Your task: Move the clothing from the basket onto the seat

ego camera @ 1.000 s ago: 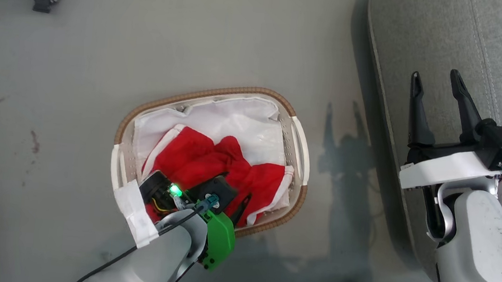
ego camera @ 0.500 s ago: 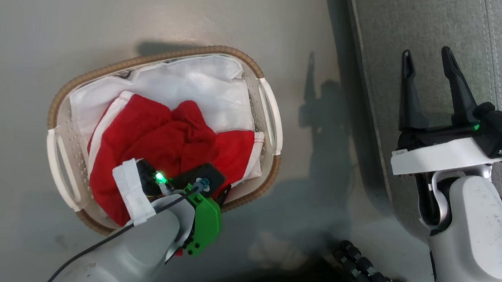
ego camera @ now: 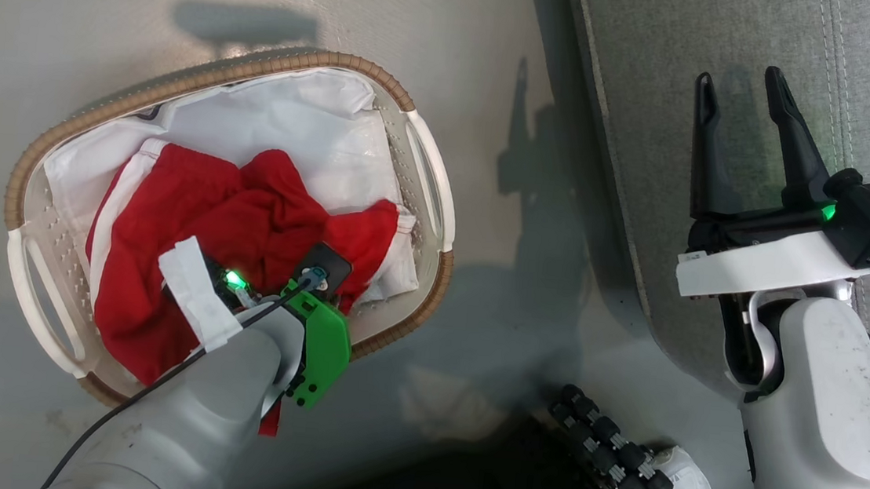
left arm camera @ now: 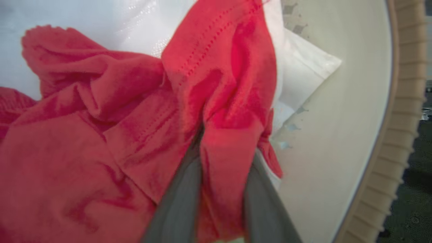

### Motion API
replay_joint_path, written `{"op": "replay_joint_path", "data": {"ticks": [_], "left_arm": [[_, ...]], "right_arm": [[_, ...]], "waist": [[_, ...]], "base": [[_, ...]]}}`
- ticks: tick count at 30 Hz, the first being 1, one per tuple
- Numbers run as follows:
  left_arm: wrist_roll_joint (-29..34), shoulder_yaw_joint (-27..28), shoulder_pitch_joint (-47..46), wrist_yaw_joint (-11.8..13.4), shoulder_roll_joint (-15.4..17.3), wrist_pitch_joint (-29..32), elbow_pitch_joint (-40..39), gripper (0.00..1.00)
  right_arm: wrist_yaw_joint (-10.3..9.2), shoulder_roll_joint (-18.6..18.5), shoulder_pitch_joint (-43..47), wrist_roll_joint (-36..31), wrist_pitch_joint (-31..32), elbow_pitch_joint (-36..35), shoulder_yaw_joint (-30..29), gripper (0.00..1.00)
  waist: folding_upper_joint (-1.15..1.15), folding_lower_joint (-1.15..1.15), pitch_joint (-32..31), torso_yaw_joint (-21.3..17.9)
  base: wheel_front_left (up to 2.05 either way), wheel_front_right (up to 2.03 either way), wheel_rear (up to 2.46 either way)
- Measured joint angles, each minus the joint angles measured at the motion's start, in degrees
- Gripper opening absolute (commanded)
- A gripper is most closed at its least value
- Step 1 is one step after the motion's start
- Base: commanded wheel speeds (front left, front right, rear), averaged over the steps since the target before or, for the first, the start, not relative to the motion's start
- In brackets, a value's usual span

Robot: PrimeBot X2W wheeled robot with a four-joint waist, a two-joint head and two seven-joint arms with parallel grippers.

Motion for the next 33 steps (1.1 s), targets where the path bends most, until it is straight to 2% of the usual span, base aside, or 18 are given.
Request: {"op": "replay_joint_path", "data": {"ticks": [8,18,27,33], "left_arm": [[-2.2,0.2,0.0,0.0,0.1,-4.0,-3.0,0.0],[-3.9,1.9,2.5,-0.2,0.1,-6.6,-7.5,0.0],[0.5,5.6,7.6,0.0,2.3,-6.7,-20.5,0.0],[3.7,7.6,9.6,-0.5,4.2,-6.7,-28.2,0.0]], "right_arm": [[0.0,0.0,0.0,-1.0,0.0,1.0,-0.8,1.0],[0.0,0.1,1.9,-5.6,0.0,2.6,-2.7,1.0],[0.0,0.1,8.5,-9.9,0.0,4.8,-4.8,1.0],[0.0,0.1,13.0,-10.5,0.0,6.7,-4.6,1.0]], "waist": [[0.0,0.0,-2.4,1.3],[0.0,-0.01,-9.9,4.6],[0.0,-0.01,-20.6,8.7],[0.0,-0.01,-28.8,11.3]], "base": [[0.0,0.0,0.0],[0.0,0.0,0.0],[0.0,0.0,0.0],[0.0,0.0,0.0]]}}
